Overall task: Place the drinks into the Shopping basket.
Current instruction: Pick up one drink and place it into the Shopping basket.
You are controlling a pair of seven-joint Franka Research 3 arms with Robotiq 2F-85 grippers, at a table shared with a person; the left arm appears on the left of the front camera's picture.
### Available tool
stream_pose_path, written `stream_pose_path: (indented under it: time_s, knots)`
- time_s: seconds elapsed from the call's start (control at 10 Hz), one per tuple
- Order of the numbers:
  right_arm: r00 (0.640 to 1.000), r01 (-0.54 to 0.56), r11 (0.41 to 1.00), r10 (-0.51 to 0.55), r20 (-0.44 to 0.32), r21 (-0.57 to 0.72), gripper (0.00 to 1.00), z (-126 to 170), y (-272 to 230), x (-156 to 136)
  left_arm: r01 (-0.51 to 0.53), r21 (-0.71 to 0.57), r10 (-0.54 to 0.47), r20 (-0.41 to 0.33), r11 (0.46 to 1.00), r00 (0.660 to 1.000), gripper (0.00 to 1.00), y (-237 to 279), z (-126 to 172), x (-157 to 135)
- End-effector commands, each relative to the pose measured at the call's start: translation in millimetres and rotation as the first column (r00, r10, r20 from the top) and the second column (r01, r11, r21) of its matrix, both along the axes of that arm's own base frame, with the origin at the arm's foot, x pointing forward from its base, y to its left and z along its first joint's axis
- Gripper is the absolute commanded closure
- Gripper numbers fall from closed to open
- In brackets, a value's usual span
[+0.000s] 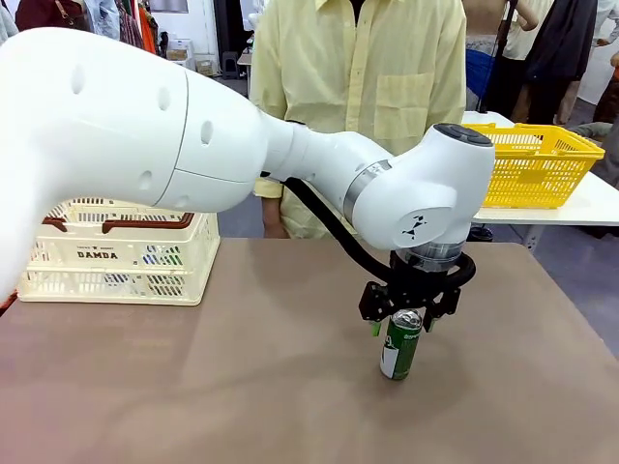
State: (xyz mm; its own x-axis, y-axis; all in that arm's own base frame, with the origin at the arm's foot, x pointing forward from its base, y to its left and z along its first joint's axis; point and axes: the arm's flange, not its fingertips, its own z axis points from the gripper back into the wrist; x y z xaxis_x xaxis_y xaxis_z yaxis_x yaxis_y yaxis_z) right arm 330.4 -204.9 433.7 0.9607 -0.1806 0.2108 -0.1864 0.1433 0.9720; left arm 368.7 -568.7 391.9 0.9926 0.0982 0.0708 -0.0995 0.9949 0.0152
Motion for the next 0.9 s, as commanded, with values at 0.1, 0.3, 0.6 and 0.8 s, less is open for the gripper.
stream_pose_path:
  time_s: [0.1, 0.3, 0.6, 0.8]
  knots:
    - [1.0, 0.007, 1.0, -0.007, -0.01, 0.011, 0.0, 6.5, 1.7, 1.0, 0.011, -0.023, -0.011, -0.021, 1.0, 1.0, 0.5, 3.9, 3.6, 2.9]
    - [1.0, 0.007, 1.0, -0.007, -0.01, 0.011, 0.0, 6.5, 1.7, 1.0, 0.018, -0.022, -0.018, -0.019, 1.0, 1.0, 1.0, 1.7, 2.1, 3.4]
    - [1.0, 0.007, 1.0, -0.007, -0.01, 0.011, 0.0, 6.5, 1.7, 1.0, 0.022, -0.029, -0.023, -0.025, 0.999, 0.999, 1.0, 1.9, 1.9, 3.5]
    - [1.0, 0.007, 1.0, -0.007, -0.01, 0.011, 0.0, 6.5, 1.7, 1.0, 0.043, -0.073, -0.045, -0.022, 0.996, 0.999, 1.0, 8.3, 13.1, 3.2]
